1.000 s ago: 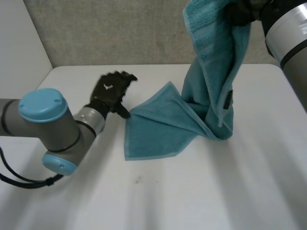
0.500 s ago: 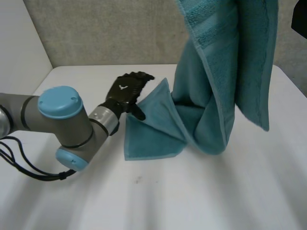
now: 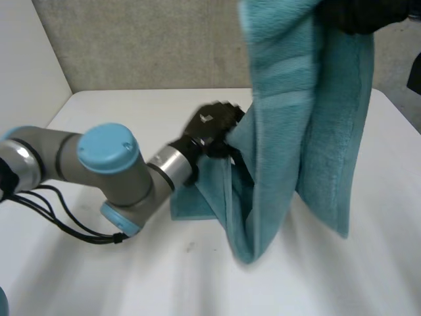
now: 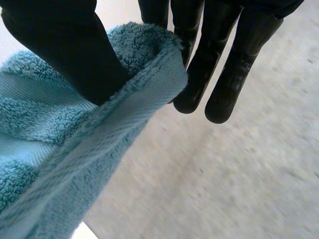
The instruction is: Fold the laundry
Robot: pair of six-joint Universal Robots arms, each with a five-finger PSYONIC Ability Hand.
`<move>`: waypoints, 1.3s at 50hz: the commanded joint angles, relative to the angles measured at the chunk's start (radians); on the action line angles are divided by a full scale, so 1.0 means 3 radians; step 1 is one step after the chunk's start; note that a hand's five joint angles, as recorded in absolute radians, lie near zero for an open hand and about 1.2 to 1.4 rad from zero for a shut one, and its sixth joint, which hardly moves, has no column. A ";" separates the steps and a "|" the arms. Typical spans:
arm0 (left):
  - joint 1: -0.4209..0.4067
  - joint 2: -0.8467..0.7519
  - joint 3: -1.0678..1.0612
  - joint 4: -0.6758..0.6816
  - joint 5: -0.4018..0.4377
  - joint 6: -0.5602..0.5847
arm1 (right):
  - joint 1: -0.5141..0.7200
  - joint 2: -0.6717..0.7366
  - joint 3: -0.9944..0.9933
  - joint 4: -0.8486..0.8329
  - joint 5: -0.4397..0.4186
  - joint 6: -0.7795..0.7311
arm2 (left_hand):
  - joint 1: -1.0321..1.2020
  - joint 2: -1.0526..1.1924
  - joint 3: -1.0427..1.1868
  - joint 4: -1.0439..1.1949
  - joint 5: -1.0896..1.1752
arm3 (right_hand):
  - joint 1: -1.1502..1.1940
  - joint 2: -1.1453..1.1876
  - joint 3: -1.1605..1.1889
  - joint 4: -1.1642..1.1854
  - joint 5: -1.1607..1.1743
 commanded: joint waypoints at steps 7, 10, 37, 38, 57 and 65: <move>0.0463 0.0967 0.0164 0.0379 -0.0768 0.0933 | -0.0317 0.0857 -0.0483 -0.0908 0.0405 0.0014 | 0.0894 0.0680 0.0703 0.0683 0.0931 | 0.1521 0.0780 0.0713 0.0681 0.0887; 0.0442 0.1198 0.0072 0.0385 -0.0834 0.1164 | -0.0235 0.0939 -0.0489 -0.1026 0.0452 0.0034 | 0.0894 0.0680 0.0703 0.0683 0.0931 | 0.1521 0.0780 0.0713 0.0681 0.0887; -0.0637 0.0677 -0.1431 0.0083 -0.1392 0.2100 | -0.0307 0.1676 0.0631 -0.0055 0.0007 -0.1678 | 0.0202 -0.0012 0.0011 -0.0010 0.0239 | 0.1273 0.0532 0.0464 0.0433 0.0639; -0.0632 0.0687 -0.1426 0.0078 -0.1392 0.2100 | -0.0317 0.1676 0.0636 0.0041 0.0002 -0.1745 | -0.0255 -0.0469 -0.0446 -0.0466 -0.0218 | 0.0592 -0.0149 -0.0217 -0.0248 -0.0042; -0.0034 0.1469 -0.1421 -0.0607 -0.1382 0.2115 | -0.0286 0.1077 0.0002 0.0338 -0.0003 -0.0733 | -0.2990 -0.3204 -0.3181 -0.3201 -0.2953 | -0.2253 -0.2994 -0.3061 -0.3093 -0.2887; 0.0391 0.1638 -0.1416 -0.0786 -0.1188 0.2120 | 0.0066 0.1603 -0.0677 0.0854 0.0012 -0.0574 | -0.2980 -0.3195 -0.3171 -0.3192 -0.2943 | -0.1912 -0.2653 -0.2720 -0.2752 -0.2546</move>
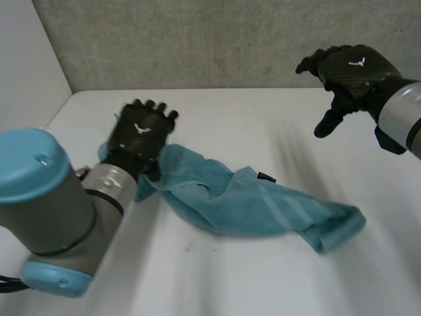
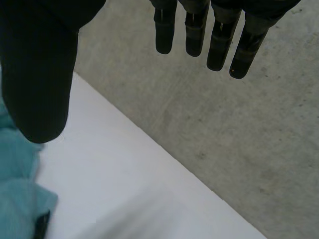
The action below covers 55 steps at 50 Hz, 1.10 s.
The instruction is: Fold the laundry
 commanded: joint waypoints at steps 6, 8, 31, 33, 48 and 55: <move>0.0667 0.0073 0.0015 -0.0152 0.0571 -0.0007 | 0.0509 0.0958 -0.0954 0.0739 -0.0001 0.0088 | -0.0029 -0.0007 -0.0039 -0.0011 0.0024 | 0.0886 0.0756 0.0823 0.0787 0.0813; 0.0815 0.0033 0.0040 -0.0162 0.0718 -0.0013 | 0.0575 0.1192 -0.1143 0.0902 -0.0012 0.0098 | -0.0009 0.0012 -0.0020 0.0009 0.0043 | 0.0886 0.0756 0.0824 0.0787 0.0813; 0.1368 -0.0423 0.0087 -0.0474 0.1256 -0.0176 | 0.0821 0.2185 -0.1782 0.1153 0.0060 -0.0867 | 0.0030 0.0052 0.0019 0.0048 0.0082 | 0.1062 0.0932 0.0999 0.0963 0.0989; 0.1368 -0.0423 0.0076 -0.0469 0.1256 -0.0176 | 0.0821 0.2283 -0.1854 0.1153 0.0075 -0.0929 | 0.0030 0.0052 0.0019 0.0048 0.0082 | 0.1111 0.0981 0.1048 0.1012 0.1038; 0.1322 -0.0397 0.0020 -0.0464 0.1251 -0.0181 | 0.0919 0.2830 -0.2417 0.1102 0.0075 -0.1165 | 0.0020 0.0042 0.0010 0.0038 0.0072 | 0.1297 0.1167 0.1235 0.1198 0.1224; 0.1307 -0.0392 0.0015 -0.0464 0.1251 -0.0181 | 0.0919 0.2948 -0.2525 0.1097 0.0086 -0.1211 | 0.0020 0.0042 0.0010 0.0038 0.0072 | 0.2479 0.2349 0.2417 0.2380 0.2406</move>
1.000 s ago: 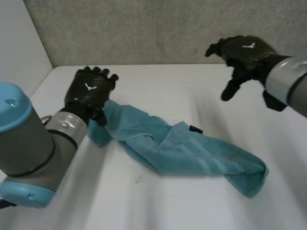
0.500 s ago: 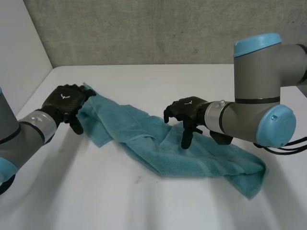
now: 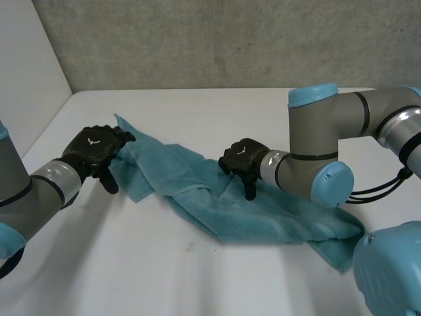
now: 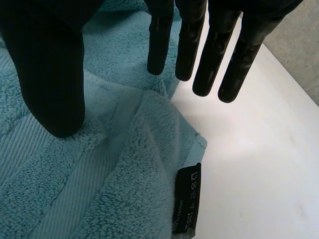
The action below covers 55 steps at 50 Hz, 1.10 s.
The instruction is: Fold the laundry
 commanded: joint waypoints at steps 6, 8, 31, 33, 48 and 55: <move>-0.0024 0.0008 -0.0003 -0.0001 0.0000 0.0000 | -0.0013 0.0058 -0.0086 -0.0001 0.0021 -0.0056 | 0.0010 0.0032 0.0000 0.0029 0.0062 | 0.2596 0.2332 0.2313 0.2326 0.2407; -0.0019 0.0008 -0.0003 -0.0001 0.0000 0.0000 | -0.0023 0.0058 -0.0056 0.0010 0.0016 -0.0056 | 0.0010 0.0032 0.0000 0.0028 0.0062 | 0.2537 0.2274 0.2255 0.2268 0.2348; -0.0004 0.0023 -0.0059 0.0010 0.0000 0.0000 | 0.0002 0.0069 0.0016 0.0010 0.0169 -0.0066 | 0.0010 0.0032 0.0000 0.0028 0.0062 | 0.0238 -0.0026 -0.0044 -0.0032 0.0049; 0.0001 0.0023 -0.0059 0.0010 0.0000 0.0000 | 0.0012 0.0069 0.0016 0.0010 0.0169 -0.0061 | 0.0010 0.0032 0.0000 0.0028 0.0062 | 0.0110 -0.0153 -0.0172 -0.0160 -0.0079; -0.0004 0.0028 -0.0059 0.0010 0.0000 0.0000 | 0.0028 0.0089 0.0021 0.0005 0.0190 -0.0061 | 0.0001 0.0022 -0.0010 0.0019 0.0053 | 0.1859 0.1595 0.1577 0.1589 0.1670; 0.0006 0.0028 -0.0064 0.0015 0.0000 0.0000 | 0.0018 0.0043 0.0016 -0.0051 0.0266 -0.0041 | -0.0009 0.0013 -0.0020 0.0009 0.0043 | 0.3130 0.2867 0.2848 0.2861 0.2941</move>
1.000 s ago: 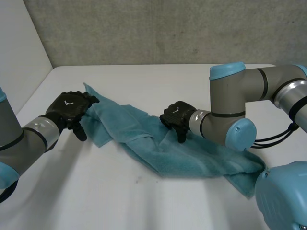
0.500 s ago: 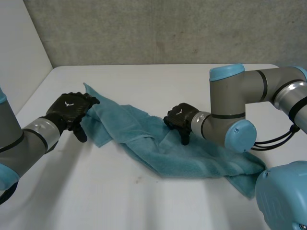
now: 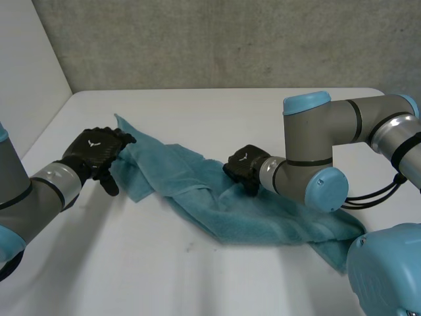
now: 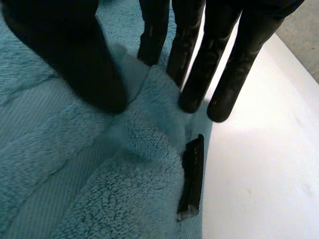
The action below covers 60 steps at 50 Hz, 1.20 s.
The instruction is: Fold the laundry
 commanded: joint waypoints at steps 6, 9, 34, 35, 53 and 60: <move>0.0004 -0.0004 0.0001 0.0011 0.0000 0.0000 | -0.0033 -0.0416 0.0070 -0.0152 0.0212 0.0056 | -0.0039 -0.0017 -0.0049 -0.0020 0.0014 | 0.1758 0.1219 0.1204 0.1199 0.1291; -0.0017 -0.0004 0.0001 0.0036 0.0005 0.0000 | -0.0043 -0.0789 0.0315 -0.0177 0.0213 0.0061 | -0.0078 -0.0056 -0.0088 -0.0060 -0.0025 | 0.1758 0.1219 0.1204 0.1199 0.1291; -0.0451 -0.0336 0.0022 0.0425 -0.0016 -0.0394 | -0.0493 -0.3260 0.1711 -0.0254 0.0167 0.0389 | -0.0097 -0.0076 -0.0108 -0.0079 -0.0045 | 0.1758 0.1219 0.1204 0.1199 0.1291; -0.0466 -0.0377 0.0042 0.0471 -0.0031 -0.0394 | -0.0539 -0.3331 0.1803 -0.0254 0.0161 0.0384 | -0.0078 -0.0056 -0.0088 -0.0060 -0.0026 | 0.1758 0.1219 0.1204 0.1199 0.1291; -0.0513 -0.1087 0.0635 0.1172 -0.0374 -0.0363 | -0.1474 -0.4256 0.3132 -0.0372 -0.0686 0.0368 | 0.0979 0.1001 0.0969 0.0997 0.1031 | 0.1758 0.1219 0.1204 0.1199 0.1291; -0.0513 -0.1251 0.0911 0.1059 -0.0363 -0.0353 | -0.1863 -0.4421 0.3322 -0.0382 -0.1239 0.0384 | 0.0940 0.0962 0.0930 0.0958 0.0992 | 0.1758 0.1219 0.1204 0.1199 0.1291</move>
